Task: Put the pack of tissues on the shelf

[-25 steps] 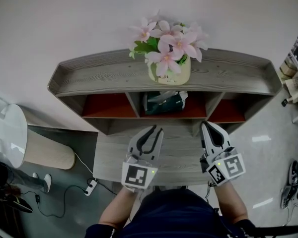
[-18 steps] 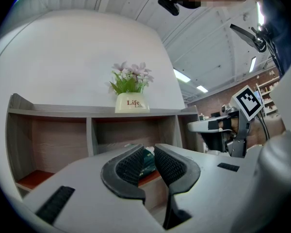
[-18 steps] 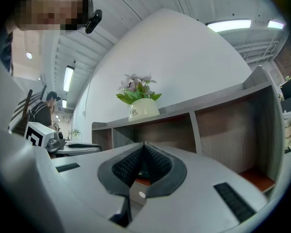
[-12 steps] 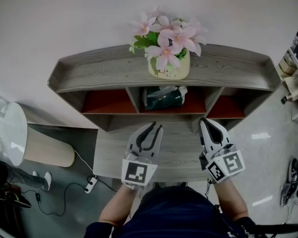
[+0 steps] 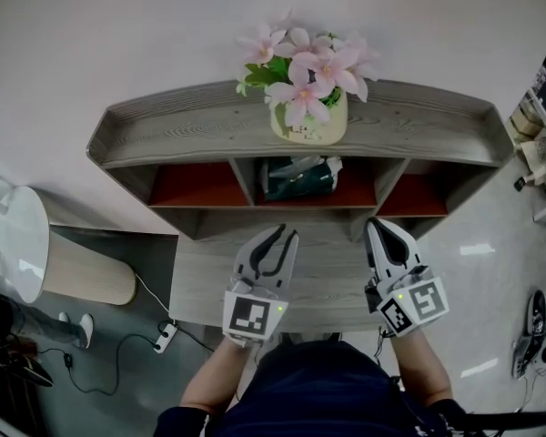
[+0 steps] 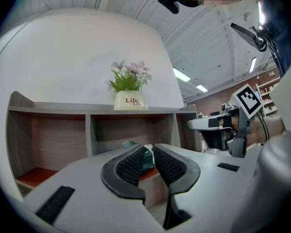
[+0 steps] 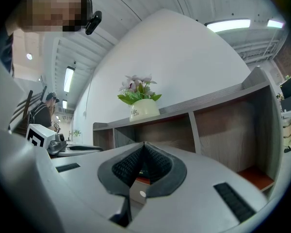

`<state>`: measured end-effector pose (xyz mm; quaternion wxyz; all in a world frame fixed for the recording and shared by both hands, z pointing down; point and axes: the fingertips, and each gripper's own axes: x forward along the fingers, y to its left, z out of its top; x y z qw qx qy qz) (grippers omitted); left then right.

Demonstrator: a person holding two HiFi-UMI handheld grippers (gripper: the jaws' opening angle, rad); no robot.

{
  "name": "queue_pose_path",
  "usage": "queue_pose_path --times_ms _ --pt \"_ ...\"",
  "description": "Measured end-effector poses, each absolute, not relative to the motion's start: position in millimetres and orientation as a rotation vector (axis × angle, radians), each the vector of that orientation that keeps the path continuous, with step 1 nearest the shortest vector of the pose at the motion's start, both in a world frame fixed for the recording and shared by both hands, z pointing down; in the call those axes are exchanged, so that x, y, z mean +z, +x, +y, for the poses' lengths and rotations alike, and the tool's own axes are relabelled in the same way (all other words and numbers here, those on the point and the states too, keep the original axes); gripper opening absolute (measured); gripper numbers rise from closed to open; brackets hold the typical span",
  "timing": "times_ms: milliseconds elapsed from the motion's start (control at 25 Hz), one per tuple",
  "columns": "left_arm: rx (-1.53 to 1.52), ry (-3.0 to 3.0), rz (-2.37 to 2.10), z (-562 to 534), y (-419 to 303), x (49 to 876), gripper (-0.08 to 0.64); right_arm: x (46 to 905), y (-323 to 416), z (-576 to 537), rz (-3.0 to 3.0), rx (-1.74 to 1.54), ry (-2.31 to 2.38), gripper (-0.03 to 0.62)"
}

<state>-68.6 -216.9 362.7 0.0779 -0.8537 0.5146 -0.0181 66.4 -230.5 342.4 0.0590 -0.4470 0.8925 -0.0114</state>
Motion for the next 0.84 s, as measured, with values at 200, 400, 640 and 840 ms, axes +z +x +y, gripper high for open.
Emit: queue_pose_path --times_ms 200,400,640,840 --pt "-0.06 -2.559 1.545 -216.7 -68.0 364.3 0.078 342.8 67.7 -230.3 2.701 -0.038 -1.355 0.005" --pt "-0.069 -2.558 1.535 -215.7 -65.8 366.6 0.078 345.4 68.5 -228.8 2.704 -0.046 -1.357 0.005" --pt "-0.084 -2.56 1.537 -216.1 -65.8 367.2 0.078 343.0 67.9 -229.9 2.705 -0.038 -1.353 0.005" --pt "-0.088 -2.551 1.528 -217.1 -64.9 366.9 0.078 344.3 67.8 -229.5 2.71 -0.039 -1.351 0.005"
